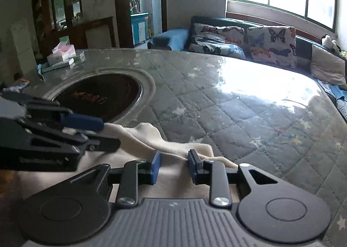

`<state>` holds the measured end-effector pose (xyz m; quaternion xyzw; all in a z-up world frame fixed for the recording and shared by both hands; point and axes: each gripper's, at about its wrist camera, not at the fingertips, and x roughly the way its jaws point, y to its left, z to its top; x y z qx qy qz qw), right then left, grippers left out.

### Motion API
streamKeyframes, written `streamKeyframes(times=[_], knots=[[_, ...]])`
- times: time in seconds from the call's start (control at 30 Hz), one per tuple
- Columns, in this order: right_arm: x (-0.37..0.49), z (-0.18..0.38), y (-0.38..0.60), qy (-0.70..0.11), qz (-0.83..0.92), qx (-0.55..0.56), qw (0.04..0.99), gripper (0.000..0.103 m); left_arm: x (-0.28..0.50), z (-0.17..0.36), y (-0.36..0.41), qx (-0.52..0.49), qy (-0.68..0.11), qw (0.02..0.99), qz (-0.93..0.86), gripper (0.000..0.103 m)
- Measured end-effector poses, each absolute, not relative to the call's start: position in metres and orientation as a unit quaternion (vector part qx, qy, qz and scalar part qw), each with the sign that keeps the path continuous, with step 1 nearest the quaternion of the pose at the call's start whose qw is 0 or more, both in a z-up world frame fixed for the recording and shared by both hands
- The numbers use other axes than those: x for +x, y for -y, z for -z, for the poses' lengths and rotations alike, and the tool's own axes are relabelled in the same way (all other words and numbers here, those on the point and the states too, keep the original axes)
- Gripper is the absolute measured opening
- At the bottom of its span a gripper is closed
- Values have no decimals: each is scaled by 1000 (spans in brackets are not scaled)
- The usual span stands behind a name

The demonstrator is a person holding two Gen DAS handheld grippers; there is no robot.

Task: Fold clothes

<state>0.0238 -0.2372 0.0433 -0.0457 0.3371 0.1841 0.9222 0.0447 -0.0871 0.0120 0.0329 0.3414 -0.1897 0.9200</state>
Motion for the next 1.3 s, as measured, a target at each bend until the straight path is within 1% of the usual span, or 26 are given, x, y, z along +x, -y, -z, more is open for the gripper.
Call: streamKeyframes(times=[0.13,0.33,0.57,0.73,0.9,1.07,1.3], knots=[[7,-54,234,-326,-213,-62,919,30,47,-13,84,22,-342,920,189,42],[-12,-45,220,-343,-254,-81,901,30,54,-8,90,34,-346,921,177,43],[-55,-49,214,-335,-293,-122,887,31,52,-7,92,41,-342,923,173,43],[-78,-45,210,-336,-304,-143,880,32,52,-6,91,41,-340,924,169,46],[-90,-51,221,-338,-310,-122,880,31,46,-11,85,35,-337,926,165,46],[-93,-60,244,-328,-274,-89,900,32,12,-27,76,36,-312,932,183,46],[-94,-49,282,-361,-209,-63,907,33,-33,-18,67,58,-314,931,178,46]])
